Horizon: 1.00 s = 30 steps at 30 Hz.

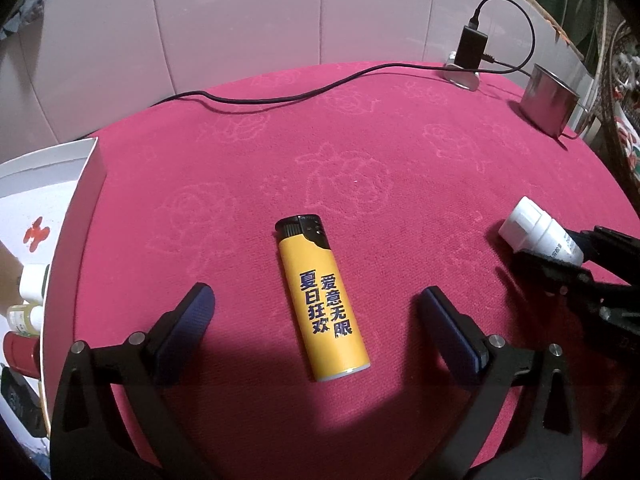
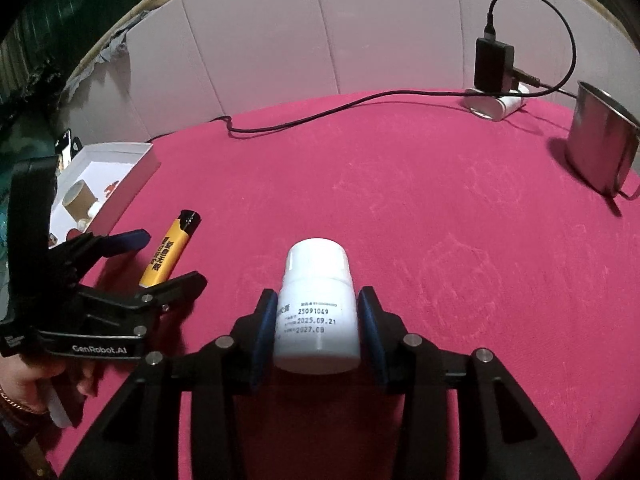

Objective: Organize rigid objects
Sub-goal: 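Grasp the yellow lighter with the left tool while the right tool grasps the white pill bottle, then lift the yellow lighter and pill bottle toward the white tray with both tools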

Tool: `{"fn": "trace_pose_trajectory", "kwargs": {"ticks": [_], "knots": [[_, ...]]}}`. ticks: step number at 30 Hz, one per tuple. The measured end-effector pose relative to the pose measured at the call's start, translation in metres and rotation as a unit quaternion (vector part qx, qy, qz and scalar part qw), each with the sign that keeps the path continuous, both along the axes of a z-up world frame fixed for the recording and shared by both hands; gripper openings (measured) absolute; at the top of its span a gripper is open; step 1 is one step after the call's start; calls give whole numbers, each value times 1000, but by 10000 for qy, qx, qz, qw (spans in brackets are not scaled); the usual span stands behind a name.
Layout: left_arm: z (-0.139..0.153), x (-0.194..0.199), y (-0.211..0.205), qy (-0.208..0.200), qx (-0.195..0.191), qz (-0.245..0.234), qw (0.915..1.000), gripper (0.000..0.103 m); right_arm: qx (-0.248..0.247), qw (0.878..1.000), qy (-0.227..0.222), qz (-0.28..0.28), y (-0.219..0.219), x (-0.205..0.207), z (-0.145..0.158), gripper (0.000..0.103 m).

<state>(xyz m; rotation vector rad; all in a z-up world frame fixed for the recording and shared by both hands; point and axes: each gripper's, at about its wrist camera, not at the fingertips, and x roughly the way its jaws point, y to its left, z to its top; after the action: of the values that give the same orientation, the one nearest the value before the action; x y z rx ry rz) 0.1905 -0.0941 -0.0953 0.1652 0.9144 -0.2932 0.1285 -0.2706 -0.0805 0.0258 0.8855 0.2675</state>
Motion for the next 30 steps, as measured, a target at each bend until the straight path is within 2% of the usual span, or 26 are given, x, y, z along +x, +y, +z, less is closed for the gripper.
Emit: {"fn": "trace_pose_trajectory", "kwargs": {"ticks": [1, 3, 4, 6, 10, 11, 13, 14, 16, 17, 18, 20, 26, 30], "knots": [[0, 0, 0, -1, 0, 0, 10000, 103, -95, 9999, -9, 65, 5, 0, 0, 50], [0, 0, 0, -8, 7, 11, 10000, 103, -320, 9991, -10, 280, 19, 0, -1, 75], [1, 0, 0, -17, 20, 23, 10000, 101, -579, 9974, 8, 420, 31, 1, -3, 80], [2, 0, 4, -46, -69, 96, 9999, 96, -990, 9942, -17, 421, 42, 3, -6, 81], [2, 1, 4, -61, -64, 112, 9999, 95, -821, 9960, 0, 347, 37, 7, -5, 81], [2, 1, 4, -64, -60, 105, 9999, 94, -793, 9963, -7, 334, 36, 7, -4, 81], [3, 1, 4, -78, -64, 84, 9999, 91, -866, 9961, -44, 186, 33, 7, -4, 70], [3, 1, 3, -93, -55, 73, 9999, 87, -926, 9956, -71, 106, 32, 6, -4, 62], [5, -2, -1, -172, -65, -78, 9998, 68, -928, 9956, -102, 39, 29, 5, -3, 49], [5, -3, -2, -229, -18, -93, 9997, 56, -943, 9955, -117, 4, 28, 4, -2, 37], [6, -5, -4, -273, -8, -178, 9995, 40, -918, 9957, -132, 2, 27, 1, 0, 36], [6, -6, -5, -321, 13, -225, 9992, 24, -955, 9953, -143, 6, 28, 1, 0, 36], [4, -2, 0, -276, -159, -165, 9994, 23, -1058, 9942, -205, -45, 27, -1, 1, 36], [5, -2, 6, -285, -261, -22, 9993, 23, -859, 9957, -234, -249, 17, -1, 4, 36]]}}
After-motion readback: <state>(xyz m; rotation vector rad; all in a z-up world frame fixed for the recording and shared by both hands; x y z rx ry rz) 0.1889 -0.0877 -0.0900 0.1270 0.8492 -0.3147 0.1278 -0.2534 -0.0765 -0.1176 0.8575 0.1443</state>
